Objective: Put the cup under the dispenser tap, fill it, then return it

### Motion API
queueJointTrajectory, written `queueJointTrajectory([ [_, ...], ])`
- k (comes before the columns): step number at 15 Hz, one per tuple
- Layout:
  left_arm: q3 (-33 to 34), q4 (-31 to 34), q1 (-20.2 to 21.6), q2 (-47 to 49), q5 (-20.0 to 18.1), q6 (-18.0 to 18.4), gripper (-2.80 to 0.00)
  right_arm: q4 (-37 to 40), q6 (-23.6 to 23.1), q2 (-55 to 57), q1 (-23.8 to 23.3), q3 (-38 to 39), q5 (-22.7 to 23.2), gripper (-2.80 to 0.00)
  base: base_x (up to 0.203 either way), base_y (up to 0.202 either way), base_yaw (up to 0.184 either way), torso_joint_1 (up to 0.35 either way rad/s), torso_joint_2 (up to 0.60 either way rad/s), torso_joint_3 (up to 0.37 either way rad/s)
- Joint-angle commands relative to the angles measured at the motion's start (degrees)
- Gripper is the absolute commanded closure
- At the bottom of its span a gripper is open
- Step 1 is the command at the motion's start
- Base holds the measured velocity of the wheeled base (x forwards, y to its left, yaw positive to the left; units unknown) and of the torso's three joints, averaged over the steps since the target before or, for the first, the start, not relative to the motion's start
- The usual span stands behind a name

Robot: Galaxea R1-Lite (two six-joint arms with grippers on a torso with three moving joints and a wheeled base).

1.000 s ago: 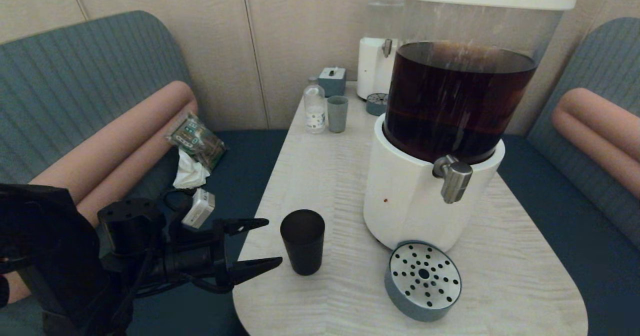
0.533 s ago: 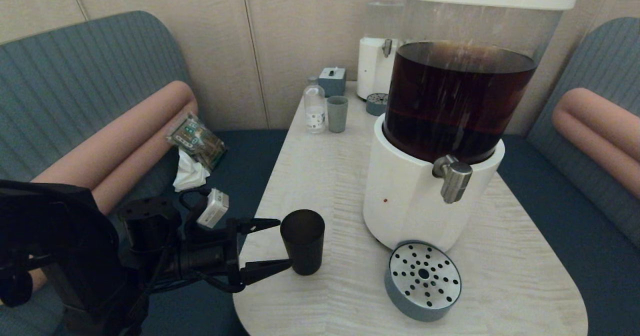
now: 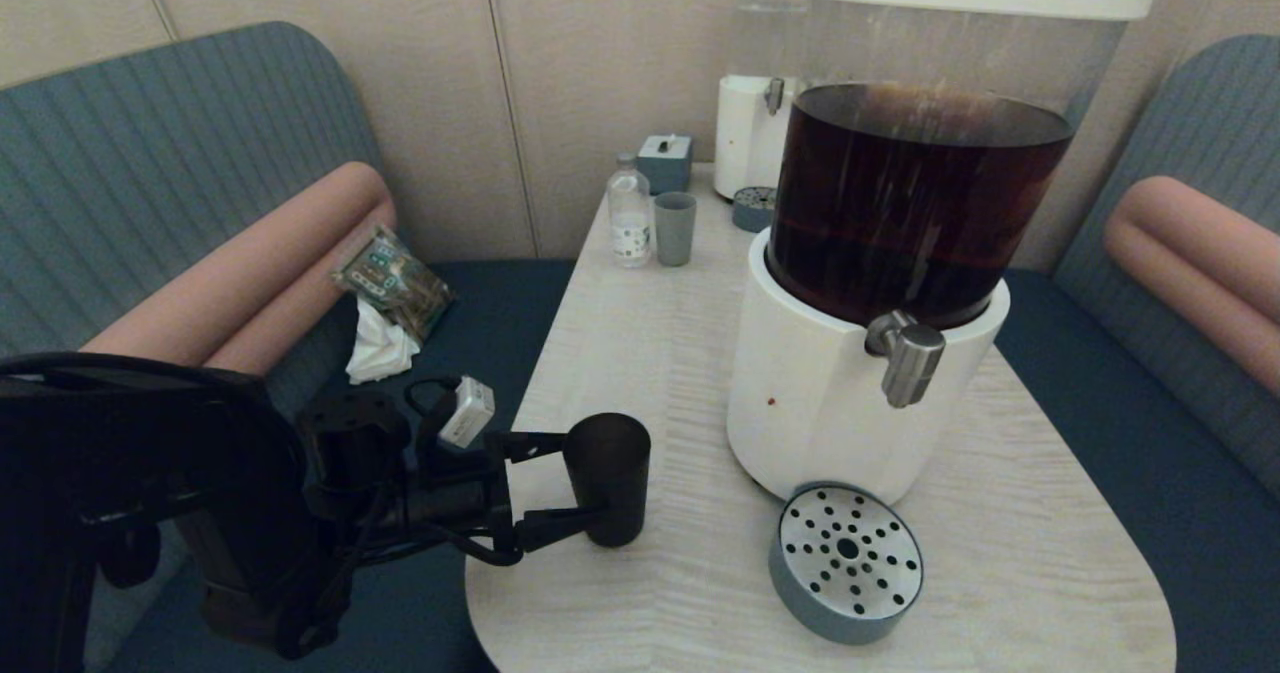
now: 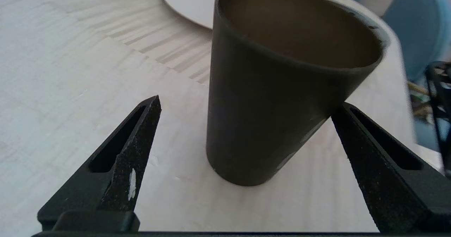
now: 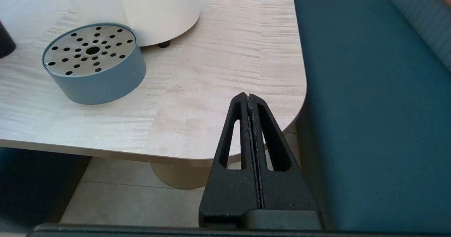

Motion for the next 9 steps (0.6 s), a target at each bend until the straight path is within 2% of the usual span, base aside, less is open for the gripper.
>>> queueJointTrajectory([
  [1,-2.0,-0.5,-0.8,2.4,0.3,0.0,-2.80,0.0,0.0,0.0,0.0,0.0,0.1,0.00,0.000,0.000,0.000,0.000,0.00,0.000],
  [9,-3.3,-0.5,-2.0,3.8,1.8,-0.4,-2.80,0.0,0.0,0.1,0.0,0.0,0.1,0.00,0.000,0.000,0.000,0.000,0.00,0.000],
])
